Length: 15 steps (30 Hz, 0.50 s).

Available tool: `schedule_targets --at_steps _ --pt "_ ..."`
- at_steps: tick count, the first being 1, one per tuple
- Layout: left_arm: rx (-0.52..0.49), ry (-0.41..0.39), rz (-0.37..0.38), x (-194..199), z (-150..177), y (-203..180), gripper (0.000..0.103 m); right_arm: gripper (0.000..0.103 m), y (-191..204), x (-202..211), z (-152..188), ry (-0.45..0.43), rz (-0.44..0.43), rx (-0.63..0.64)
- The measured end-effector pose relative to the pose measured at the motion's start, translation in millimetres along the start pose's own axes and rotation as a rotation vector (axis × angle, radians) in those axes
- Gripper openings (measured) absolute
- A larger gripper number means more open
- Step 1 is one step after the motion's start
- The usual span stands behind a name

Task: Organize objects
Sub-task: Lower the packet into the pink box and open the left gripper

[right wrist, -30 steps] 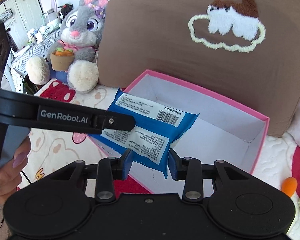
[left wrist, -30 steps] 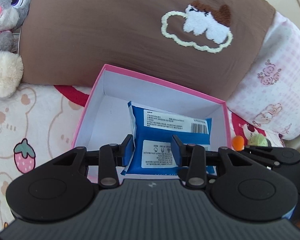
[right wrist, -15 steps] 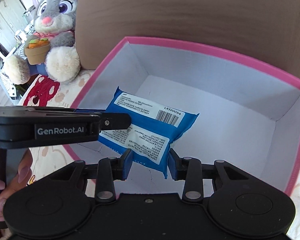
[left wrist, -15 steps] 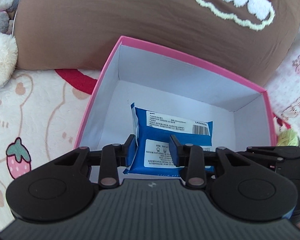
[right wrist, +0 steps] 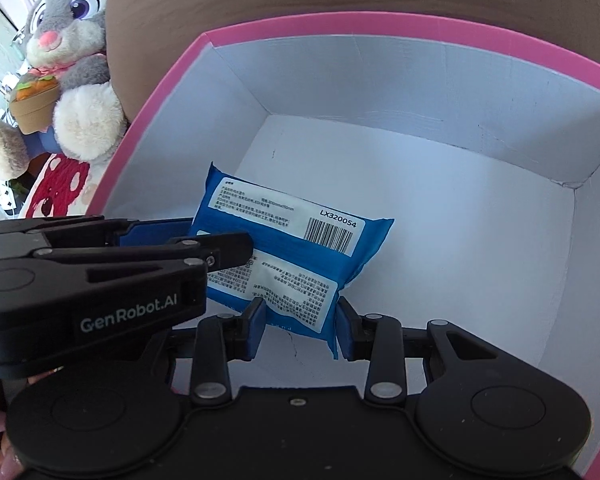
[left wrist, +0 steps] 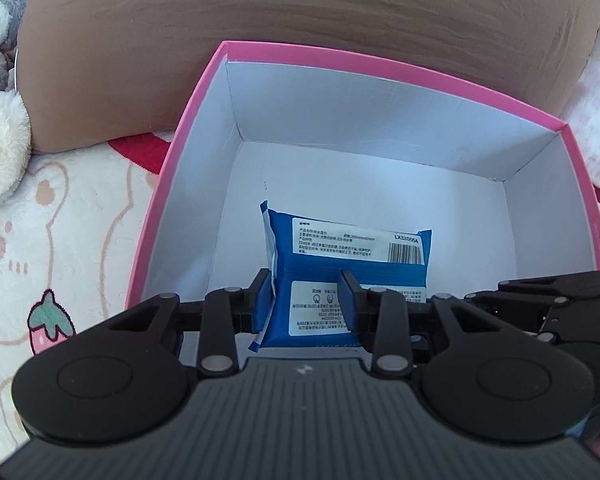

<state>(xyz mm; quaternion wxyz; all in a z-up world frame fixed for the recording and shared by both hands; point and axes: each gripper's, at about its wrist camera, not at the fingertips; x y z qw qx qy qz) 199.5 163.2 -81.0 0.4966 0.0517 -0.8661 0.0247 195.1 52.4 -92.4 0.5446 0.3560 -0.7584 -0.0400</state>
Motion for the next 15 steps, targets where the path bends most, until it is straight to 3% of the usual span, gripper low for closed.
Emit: schedule_targets --at_steps 5,15 --pt "0.024 0.009 -0.005 -4.9 0.2 0.3 0.034 0.038 4.3 -5.1 -3.2 0.014 0.044 0.015" --pt "0.081 -0.059 0.023 -2.6 -22.3 11.0 0.034 0.037 8.0 -5.2 -30.0 0.019 0.081 0.034"
Point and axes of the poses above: each gripper's, at about its wrist camera, not at the fingertips, and x roughly against the way its jaws point, y to its left, z to its underside, and after that the axes turned 9 degrees about -z, right-handed
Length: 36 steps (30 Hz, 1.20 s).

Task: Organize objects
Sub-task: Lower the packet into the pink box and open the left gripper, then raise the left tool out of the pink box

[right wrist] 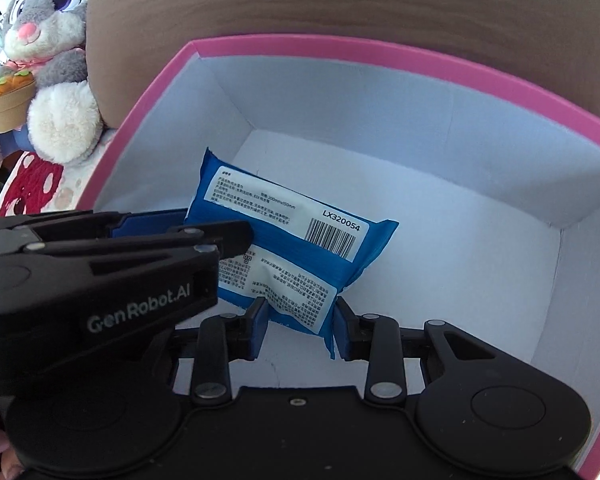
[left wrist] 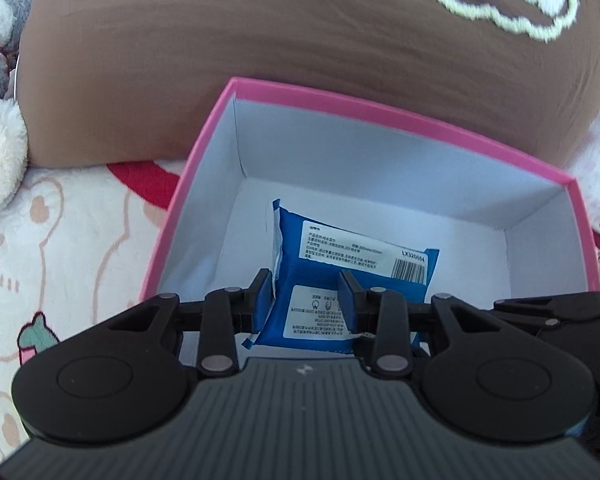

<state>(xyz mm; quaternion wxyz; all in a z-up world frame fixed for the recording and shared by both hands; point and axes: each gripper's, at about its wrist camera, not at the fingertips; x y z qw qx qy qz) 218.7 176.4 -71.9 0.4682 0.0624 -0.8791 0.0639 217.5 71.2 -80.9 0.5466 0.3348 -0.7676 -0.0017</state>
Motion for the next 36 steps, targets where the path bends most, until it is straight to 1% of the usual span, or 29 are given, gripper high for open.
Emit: schedule_targets --at_steps 3,5,8,10,15,19,20,23,25,28,31,32,33,36 --pt "0.019 -0.017 0.007 -0.8 -10.7 3.2 0.034 0.034 -5.2 -1.9 -10.9 -0.001 -0.021 -0.007" --pt "0.026 -0.018 0.013 -4.6 -19.5 2.3 0.034 0.033 -5.7 -3.0 -18.6 -0.012 -0.005 0.014" --pt "0.010 -0.031 0.010 -9.0 -31.3 -2.0 0.034 0.032 -10.0 -5.2 -26.1 -0.027 0.007 0.023" --pt "0.006 -0.024 0.014 -12.7 -32.0 -4.3 0.034 0.031 -15.0 -9.0 -27.9 -0.021 0.014 0.009" --pt "-0.021 -0.015 -0.005 -22.5 -28.7 -8.1 0.034 0.031 -15.3 -20.9 -27.7 -0.009 0.032 -0.014" --pt "-0.006 -0.021 0.000 -26.0 -28.7 -5.4 0.034 0.031 -16.2 -21.6 -29.5 -0.009 0.028 -0.025" --pt "-0.004 -0.023 -0.004 -25.6 -28.6 -5.4 0.035 0.034 -17.5 -22.0 -30.3 -0.008 0.024 -0.037" --pt "-0.019 -0.040 -0.005 -19.9 -27.2 -8.2 0.042 0.035 -20.6 -20.7 -30.2 -0.015 0.034 -0.068" --pt "-0.037 -0.059 -0.030 -12.5 -25.3 -11.4 0.044 0.036 -19.9 -15.2 -27.9 -0.031 0.037 -0.062" --pt "-0.039 -0.062 -0.058 -5.0 -27.0 -11.1 0.045 0.038 -14.1 -0.1 -22.5 -0.053 0.023 -0.037" --pt "-0.016 -0.060 -0.053 5.9 -26.4 -8.0 0.045 0.038 -6.7 18.1 -13.7 -0.067 0.001 -0.005" --pt "-0.009 -0.058 -0.053 6.0 -21.6 1.0 0.045 0.038 -4.3 23.8 -10.8 -0.071 -0.002 0.006" --pt "-0.008 -0.056 -0.054 6.4 -22.4 -0.8 0.045 0.038 -2.0 29.2 -8.2 -0.077 -0.002 0.017" --pt "-0.013 -0.057 -0.058 24.8 -19.6 -6.7 0.046 0.038 -2.4 48.1 -1.4 -0.102 0.004 0.043"
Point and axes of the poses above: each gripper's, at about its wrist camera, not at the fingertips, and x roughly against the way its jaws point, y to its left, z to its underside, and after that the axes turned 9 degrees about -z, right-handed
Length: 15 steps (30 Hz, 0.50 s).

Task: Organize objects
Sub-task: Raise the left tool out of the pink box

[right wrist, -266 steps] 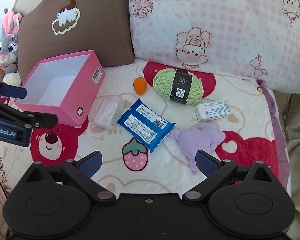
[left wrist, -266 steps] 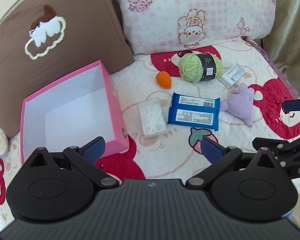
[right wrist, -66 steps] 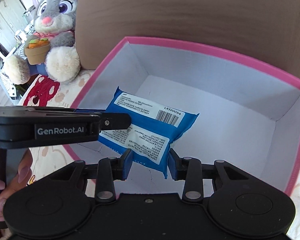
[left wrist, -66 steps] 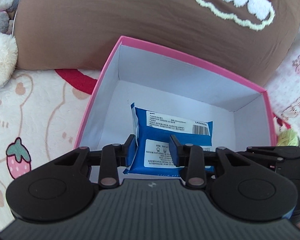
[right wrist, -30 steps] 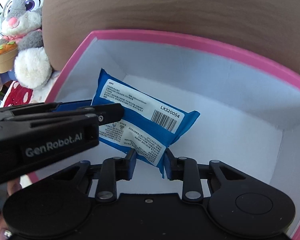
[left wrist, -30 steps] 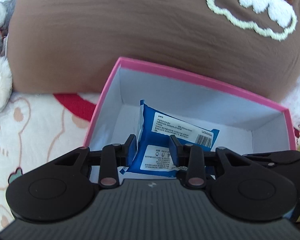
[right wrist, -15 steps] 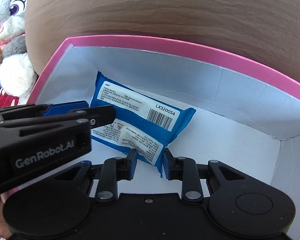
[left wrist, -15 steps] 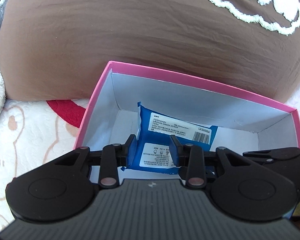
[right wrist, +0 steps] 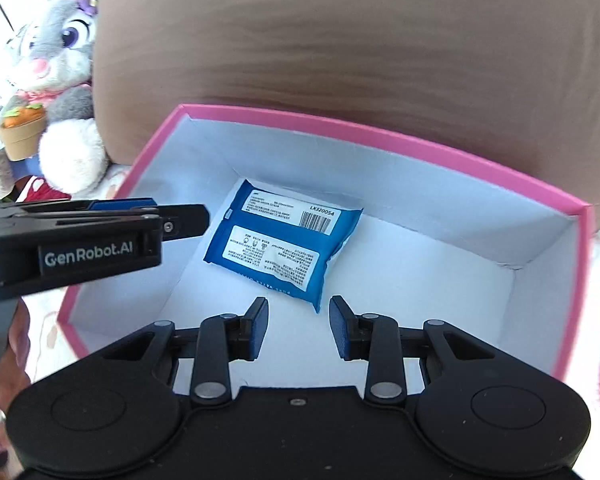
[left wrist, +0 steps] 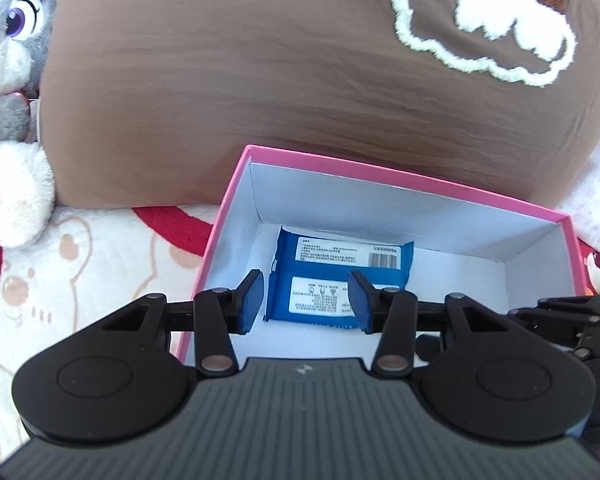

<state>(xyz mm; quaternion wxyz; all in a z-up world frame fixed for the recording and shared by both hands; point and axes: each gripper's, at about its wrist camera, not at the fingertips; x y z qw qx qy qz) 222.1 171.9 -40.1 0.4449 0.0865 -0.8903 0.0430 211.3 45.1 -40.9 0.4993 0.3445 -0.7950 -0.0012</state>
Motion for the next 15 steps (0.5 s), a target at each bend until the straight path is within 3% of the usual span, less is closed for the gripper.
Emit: schedule_targets --at_steps 15 --pt "-0.020 0.025 0.022 71.1 27.1 -13.1 0.051 0.038 20.8 80.3 37.8 -0.060 0.011 0.155"
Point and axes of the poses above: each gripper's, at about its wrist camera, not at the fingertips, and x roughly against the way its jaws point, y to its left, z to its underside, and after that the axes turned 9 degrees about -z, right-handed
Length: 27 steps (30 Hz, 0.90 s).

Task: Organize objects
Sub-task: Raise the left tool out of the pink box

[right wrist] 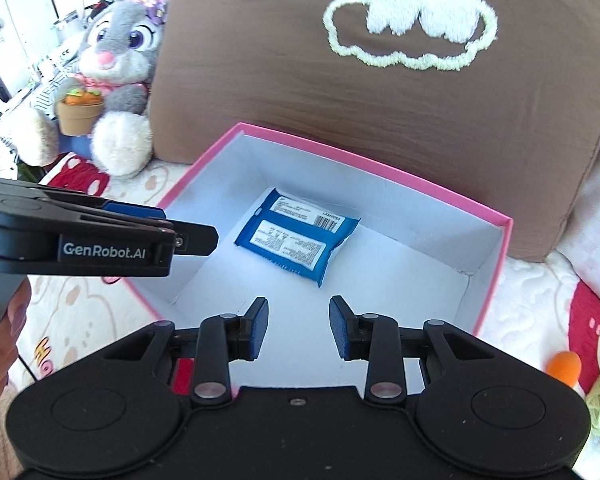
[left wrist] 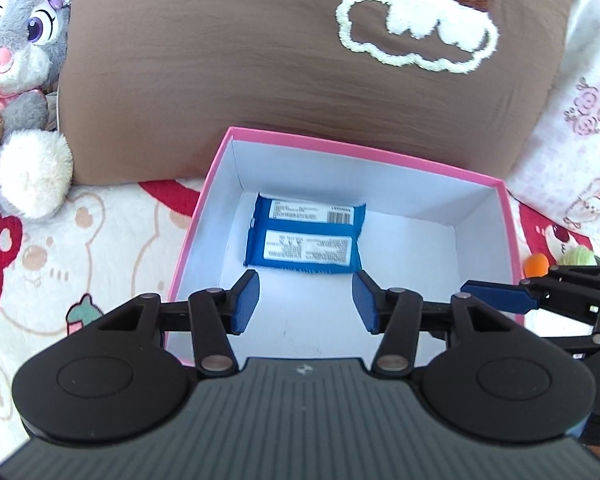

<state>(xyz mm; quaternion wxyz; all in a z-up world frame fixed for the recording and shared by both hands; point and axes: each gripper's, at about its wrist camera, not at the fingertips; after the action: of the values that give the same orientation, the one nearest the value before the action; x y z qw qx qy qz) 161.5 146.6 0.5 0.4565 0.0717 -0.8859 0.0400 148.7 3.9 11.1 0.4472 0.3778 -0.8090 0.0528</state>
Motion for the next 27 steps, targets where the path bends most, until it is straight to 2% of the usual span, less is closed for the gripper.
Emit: schedule_targets --at_steps 4,7,9,11,13,18,25,27 --pt "-0.013 -0.001 0.014 24.7 4.3 -5.4 0.051 0.039 7.7 23.3 7.1 -0.008 0.009 0.022" --pt "-0.054 -0.037 -0.046 49.3 9.6 -11.3 0.055 0.041 12.2 38.3 11.9 -0.006 0.010 0.030" --pt "-0.073 -0.078 -0.067 67.8 12.3 -11.5 0.065 0.044 16.4 48.7 15.5 -0.008 0.019 0.046" --pt "-0.081 -0.083 -0.073 80.7 13.3 -10.2 0.065 0.047 20.0 58.8 19.2 -0.013 0.029 0.059" --pt "-0.102 -0.083 -0.066 91.5 15.7 -9.6 0.065 0.049 23.4 69.4 23.4 -0.016 0.019 0.074" --pt "-0.143 -0.063 -0.036 109.8 26.3 -10.6 0.069 0.063 33.5 96.6 37.5 -0.035 0.016 0.117" --pt "-0.211 -0.075 -0.033 133.2 45.4 -20.6 0.074 0.069 36.5 121.1 59.0 -0.031 0.013 0.115" --pt "-0.226 -0.067 -0.017 138.6 51.2 -24.1 0.075 0.076 37.1 126.9 66.1 -0.031 0.020 0.119"
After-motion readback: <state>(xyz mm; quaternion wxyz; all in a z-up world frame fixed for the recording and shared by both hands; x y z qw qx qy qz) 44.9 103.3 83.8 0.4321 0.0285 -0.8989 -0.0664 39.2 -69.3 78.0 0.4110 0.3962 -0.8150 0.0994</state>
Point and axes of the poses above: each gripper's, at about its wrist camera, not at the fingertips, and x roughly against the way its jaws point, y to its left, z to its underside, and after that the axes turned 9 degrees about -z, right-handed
